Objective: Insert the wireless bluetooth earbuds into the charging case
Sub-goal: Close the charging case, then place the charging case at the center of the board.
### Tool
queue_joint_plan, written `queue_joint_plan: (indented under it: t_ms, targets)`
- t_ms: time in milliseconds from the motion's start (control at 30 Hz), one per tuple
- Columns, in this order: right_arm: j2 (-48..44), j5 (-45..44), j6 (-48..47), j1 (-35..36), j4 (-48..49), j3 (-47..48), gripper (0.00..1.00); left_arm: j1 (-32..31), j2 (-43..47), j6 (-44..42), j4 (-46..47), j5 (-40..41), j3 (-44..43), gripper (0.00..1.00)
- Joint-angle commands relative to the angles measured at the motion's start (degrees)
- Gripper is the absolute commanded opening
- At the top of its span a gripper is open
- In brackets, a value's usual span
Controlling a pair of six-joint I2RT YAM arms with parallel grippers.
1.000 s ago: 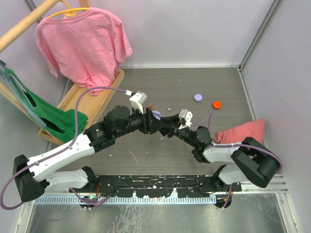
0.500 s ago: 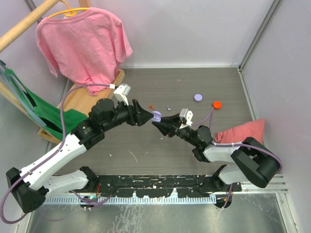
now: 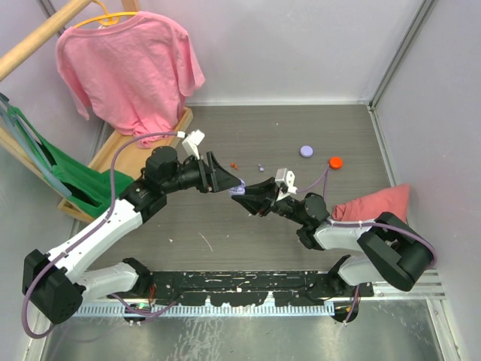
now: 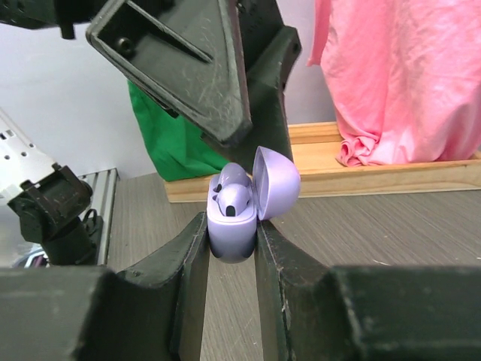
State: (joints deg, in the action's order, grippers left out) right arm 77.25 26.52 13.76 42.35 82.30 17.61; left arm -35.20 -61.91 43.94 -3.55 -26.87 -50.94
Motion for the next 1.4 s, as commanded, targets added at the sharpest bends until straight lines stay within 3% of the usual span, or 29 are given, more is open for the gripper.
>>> queue_joint_plan:
  t_ms: [0, 367, 900, 1100, 1367]
  targets:
    - [0.4, 2.7, 2.6, -0.1, 5.4, 2.8, 0.01, 0.3, -1.5, 5.3, 9.7, -6.9, 0.9, 0.65]
    - [2.8, 4.8, 6.0, -0.5, 6.5, 3.0, 0.01, 0.3, -2.4, 8.7, 16.2, -11.2, 1.4, 0.61]
    - [1.5, 9.6, 10.4, -1.9, 3.6, 1.4, 0.01, 0.4, 0.7, 3.6, 13.8, -9.6, 1.0, 0.62]
    - [-3.1, 6.5, 9.9, -3.0, -6.6, 0.6, 0.01, 0.4, 4.3, -5.0, 2.2, 0.5, 1.0, 0.65]
    - [-13.6, -5.9, 6.5, -4.2, -32.2, -0.8, 0.01, 0.4, 11.7, -13.4, -7.9, 18.7, 6.1, 0.8]
